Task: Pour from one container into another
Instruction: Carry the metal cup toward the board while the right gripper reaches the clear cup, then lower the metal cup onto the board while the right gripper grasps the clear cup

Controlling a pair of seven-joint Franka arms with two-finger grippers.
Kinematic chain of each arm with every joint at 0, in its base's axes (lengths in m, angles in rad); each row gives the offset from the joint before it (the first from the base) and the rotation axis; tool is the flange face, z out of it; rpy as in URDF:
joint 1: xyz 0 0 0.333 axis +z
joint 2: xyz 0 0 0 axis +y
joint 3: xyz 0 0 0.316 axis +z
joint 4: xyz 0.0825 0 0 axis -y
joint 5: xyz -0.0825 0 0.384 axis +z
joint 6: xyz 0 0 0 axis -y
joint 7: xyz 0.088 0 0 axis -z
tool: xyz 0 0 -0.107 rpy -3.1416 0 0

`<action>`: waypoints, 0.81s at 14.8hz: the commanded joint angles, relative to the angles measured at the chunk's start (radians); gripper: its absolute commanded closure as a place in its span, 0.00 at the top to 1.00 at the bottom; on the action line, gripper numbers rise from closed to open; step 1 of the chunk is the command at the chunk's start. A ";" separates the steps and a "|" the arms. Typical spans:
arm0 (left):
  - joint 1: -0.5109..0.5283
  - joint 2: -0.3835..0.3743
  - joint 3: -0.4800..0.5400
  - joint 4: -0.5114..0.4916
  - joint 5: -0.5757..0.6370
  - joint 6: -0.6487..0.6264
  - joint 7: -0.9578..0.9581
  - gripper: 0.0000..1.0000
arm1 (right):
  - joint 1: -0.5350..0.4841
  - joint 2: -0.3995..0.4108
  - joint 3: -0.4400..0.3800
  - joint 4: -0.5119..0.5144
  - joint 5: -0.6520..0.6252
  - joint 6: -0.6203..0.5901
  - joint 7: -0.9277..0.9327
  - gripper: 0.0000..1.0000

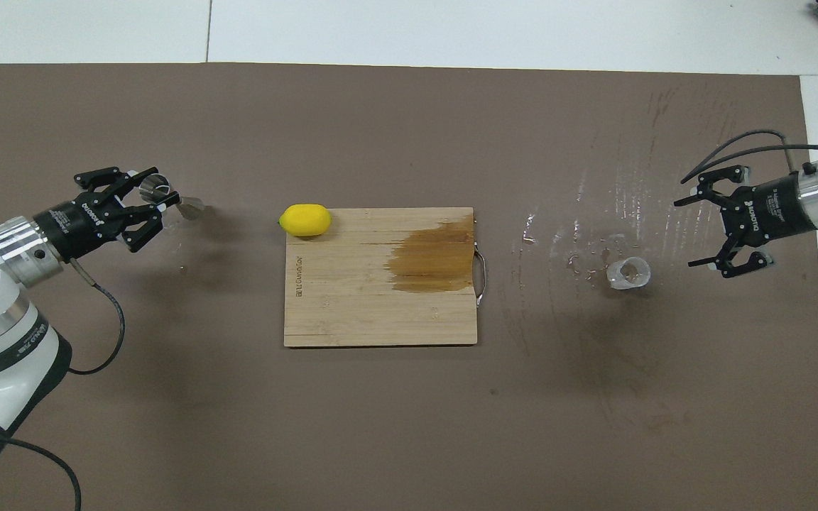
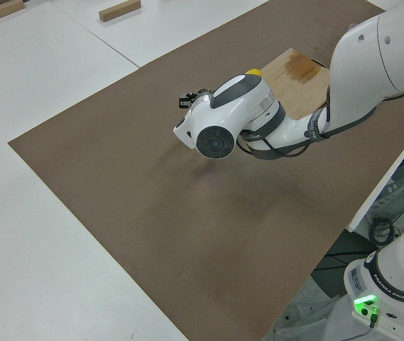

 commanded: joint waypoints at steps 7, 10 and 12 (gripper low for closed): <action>-0.208 -0.034 -0.210 0.118 -0.017 0.196 -0.208 0.00 | -0.057 0.018 0.011 -0.200 0.138 0.172 -0.133 1.00; -0.403 -0.007 -0.213 0.127 -0.048 0.380 -0.210 0.00 | -0.099 0.084 0.011 -0.201 0.197 0.148 -0.217 1.00; -0.488 -0.005 -0.209 0.115 -0.139 0.410 -0.208 0.00 | -0.097 0.084 0.011 -0.226 0.223 0.146 -0.220 1.00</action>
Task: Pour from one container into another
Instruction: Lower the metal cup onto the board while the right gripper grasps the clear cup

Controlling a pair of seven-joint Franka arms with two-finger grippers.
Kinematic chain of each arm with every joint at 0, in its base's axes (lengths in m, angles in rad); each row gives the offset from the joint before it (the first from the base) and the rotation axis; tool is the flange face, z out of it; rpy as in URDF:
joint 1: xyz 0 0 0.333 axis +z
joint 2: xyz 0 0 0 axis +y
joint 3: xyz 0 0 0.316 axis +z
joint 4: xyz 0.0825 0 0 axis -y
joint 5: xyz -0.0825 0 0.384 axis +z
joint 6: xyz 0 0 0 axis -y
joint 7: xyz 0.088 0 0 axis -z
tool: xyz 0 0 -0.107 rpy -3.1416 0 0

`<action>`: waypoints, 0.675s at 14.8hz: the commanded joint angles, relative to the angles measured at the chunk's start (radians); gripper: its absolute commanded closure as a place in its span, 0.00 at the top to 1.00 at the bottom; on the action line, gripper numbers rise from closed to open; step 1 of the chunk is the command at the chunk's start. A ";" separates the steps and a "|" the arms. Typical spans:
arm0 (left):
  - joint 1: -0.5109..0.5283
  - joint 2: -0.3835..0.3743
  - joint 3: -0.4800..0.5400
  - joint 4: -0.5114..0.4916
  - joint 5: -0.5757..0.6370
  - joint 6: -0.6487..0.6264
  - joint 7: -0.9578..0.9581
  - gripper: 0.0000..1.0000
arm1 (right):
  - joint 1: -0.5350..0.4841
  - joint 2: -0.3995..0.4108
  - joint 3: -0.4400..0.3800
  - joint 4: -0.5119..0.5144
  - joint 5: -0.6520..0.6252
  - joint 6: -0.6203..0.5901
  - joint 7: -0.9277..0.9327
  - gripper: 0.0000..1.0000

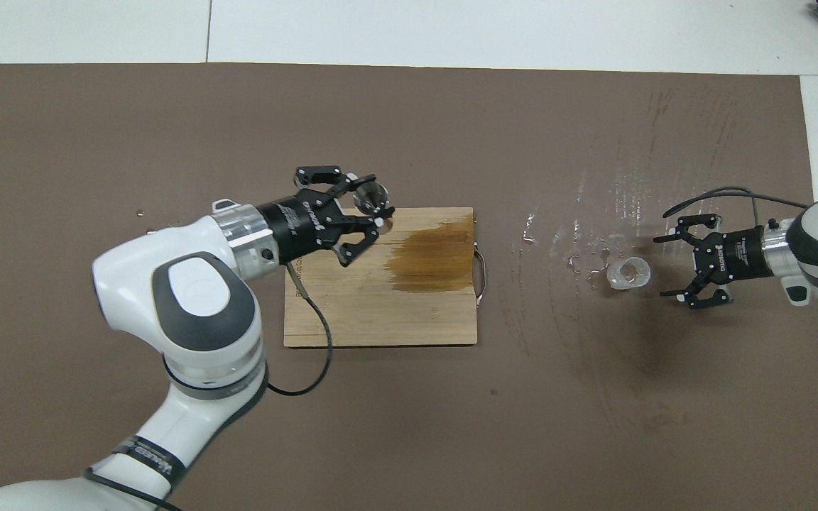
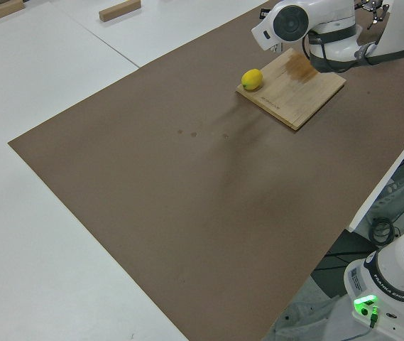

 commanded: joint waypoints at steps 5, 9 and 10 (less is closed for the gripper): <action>-0.143 0.072 0.020 0.051 -0.076 0.089 0.003 0.00 | -0.001 -0.006 0.013 -0.102 0.183 0.048 -0.087 1.00; -0.158 0.111 0.023 0.054 -0.076 0.097 0.006 0.00 | 0.014 -0.018 0.013 -0.144 0.265 0.057 -0.117 0.99; -0.158 0.120 0.026 0.057 -0.076 0.099 0.007 0.00 | 0.014 -0.019 0.013 -0.145 0.269 0.057 -0.145 0.95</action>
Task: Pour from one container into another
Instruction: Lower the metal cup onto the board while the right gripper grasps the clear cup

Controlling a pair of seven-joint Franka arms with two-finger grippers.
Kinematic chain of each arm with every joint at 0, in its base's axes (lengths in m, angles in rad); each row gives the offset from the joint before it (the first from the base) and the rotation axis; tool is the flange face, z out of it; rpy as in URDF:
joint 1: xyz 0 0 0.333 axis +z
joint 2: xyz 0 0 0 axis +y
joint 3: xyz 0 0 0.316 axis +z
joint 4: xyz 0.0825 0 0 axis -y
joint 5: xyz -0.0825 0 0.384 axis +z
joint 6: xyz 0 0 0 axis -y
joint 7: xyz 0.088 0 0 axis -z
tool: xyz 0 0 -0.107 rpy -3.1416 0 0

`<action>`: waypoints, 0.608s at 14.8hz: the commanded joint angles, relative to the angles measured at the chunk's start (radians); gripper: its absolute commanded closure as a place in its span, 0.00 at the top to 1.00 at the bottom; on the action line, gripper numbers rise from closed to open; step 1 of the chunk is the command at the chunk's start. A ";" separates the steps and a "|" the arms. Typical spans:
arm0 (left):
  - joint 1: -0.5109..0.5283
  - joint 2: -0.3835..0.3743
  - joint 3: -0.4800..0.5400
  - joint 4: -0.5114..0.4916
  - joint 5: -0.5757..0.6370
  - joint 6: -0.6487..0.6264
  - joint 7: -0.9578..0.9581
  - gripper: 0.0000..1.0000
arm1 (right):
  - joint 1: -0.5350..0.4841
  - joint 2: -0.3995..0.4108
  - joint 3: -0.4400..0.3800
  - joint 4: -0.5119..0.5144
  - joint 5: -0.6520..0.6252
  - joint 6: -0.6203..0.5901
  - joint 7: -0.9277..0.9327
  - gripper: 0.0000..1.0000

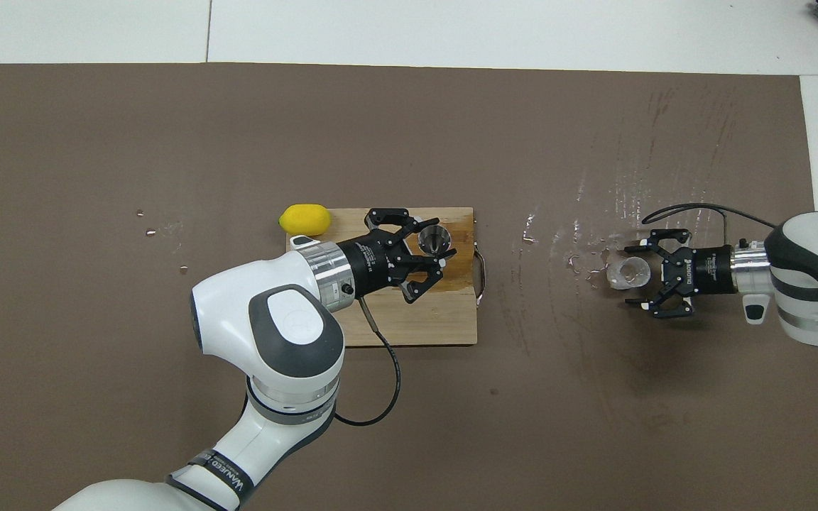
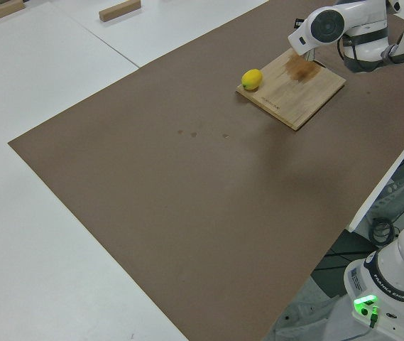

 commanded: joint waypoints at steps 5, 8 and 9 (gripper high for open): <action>-0.021 0.071 0.022 0.040 -0.020 0.024 0.009 0.00 | -0.006 -0.038 0.002 -0.048 0.089 0.013 -0.068 0.00; -0.024 0.074 0.022 0.040 -0.020 0.027 0.009 0.00 | -0.023 -0.038 0.002 -0.042 0.089 0.004 -0.066 0.00; -0.023 0.074 0.022 0.038 -0.020 0.027 0.009 0.00 | -0.023 -0.046 0.002 -0.039 0.089 0.003 -0.065 0.00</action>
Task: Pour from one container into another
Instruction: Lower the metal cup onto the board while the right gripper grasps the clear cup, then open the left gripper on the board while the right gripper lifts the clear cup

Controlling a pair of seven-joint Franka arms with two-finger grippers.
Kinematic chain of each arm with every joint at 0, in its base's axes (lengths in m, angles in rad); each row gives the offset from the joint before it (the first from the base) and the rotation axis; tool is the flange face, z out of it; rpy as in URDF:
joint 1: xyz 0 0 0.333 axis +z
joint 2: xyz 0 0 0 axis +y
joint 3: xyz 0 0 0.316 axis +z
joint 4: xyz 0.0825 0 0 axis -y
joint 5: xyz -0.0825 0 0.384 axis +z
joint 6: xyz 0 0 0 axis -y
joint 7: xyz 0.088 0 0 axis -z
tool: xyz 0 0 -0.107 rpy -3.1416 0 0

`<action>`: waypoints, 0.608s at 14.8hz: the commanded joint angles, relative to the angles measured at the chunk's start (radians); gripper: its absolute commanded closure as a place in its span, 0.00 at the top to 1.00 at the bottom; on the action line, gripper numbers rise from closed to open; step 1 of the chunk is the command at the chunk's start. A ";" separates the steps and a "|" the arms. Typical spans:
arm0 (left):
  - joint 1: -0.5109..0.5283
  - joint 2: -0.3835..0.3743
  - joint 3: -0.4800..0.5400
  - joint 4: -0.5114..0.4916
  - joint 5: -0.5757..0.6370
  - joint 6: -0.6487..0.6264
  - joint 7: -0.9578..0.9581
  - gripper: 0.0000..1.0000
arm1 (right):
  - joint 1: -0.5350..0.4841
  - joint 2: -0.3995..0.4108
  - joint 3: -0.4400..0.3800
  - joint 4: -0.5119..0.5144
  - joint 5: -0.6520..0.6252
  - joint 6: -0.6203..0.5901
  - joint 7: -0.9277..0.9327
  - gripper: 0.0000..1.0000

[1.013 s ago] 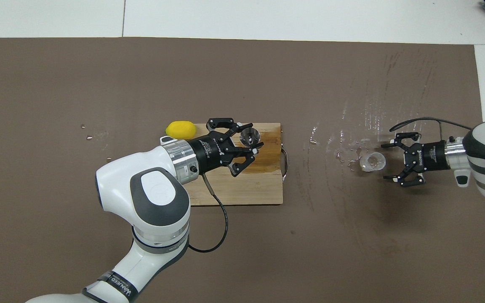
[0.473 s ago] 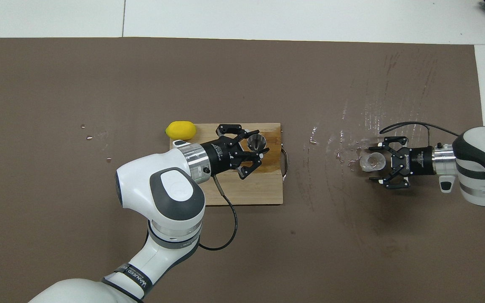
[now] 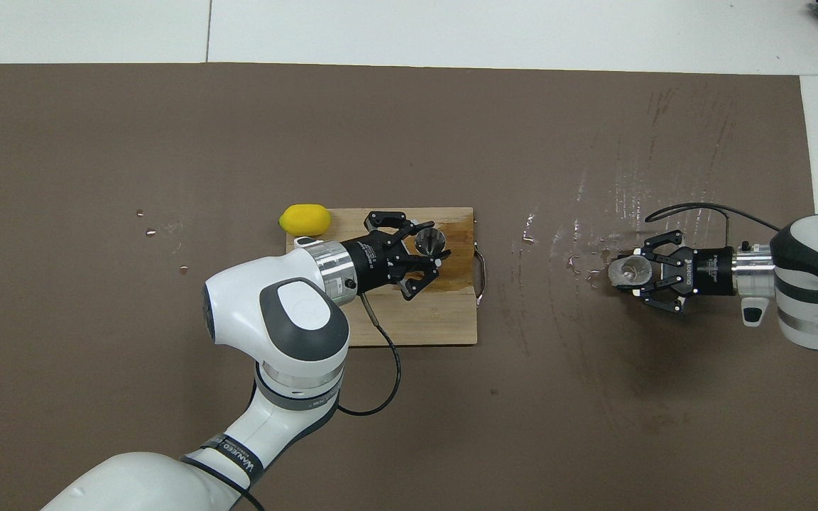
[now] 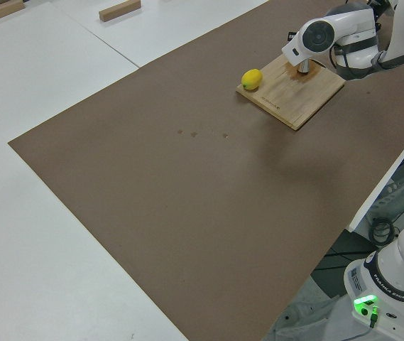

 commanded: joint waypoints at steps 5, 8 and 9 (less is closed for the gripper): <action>-0.023 0.016 0.016 0.013 -0.018 0.031 0.008 0.39 | 0.081 -0.126 0.007 -0.020 0.014 0.077 0.041 0.00; -0.023 0.015 0.016 0.005 -0.018 0.031 0.008 1.00 | 0.159 -0.160 0.005 -0.020 -0.009 0.080 0.110 0.00; -0.023 0.015 0.016 0.005 -0.018 0.031 0.008 1.00 | 0.179 -0.170 0.007 -0.020 -0.032 0.089 0.146 0.00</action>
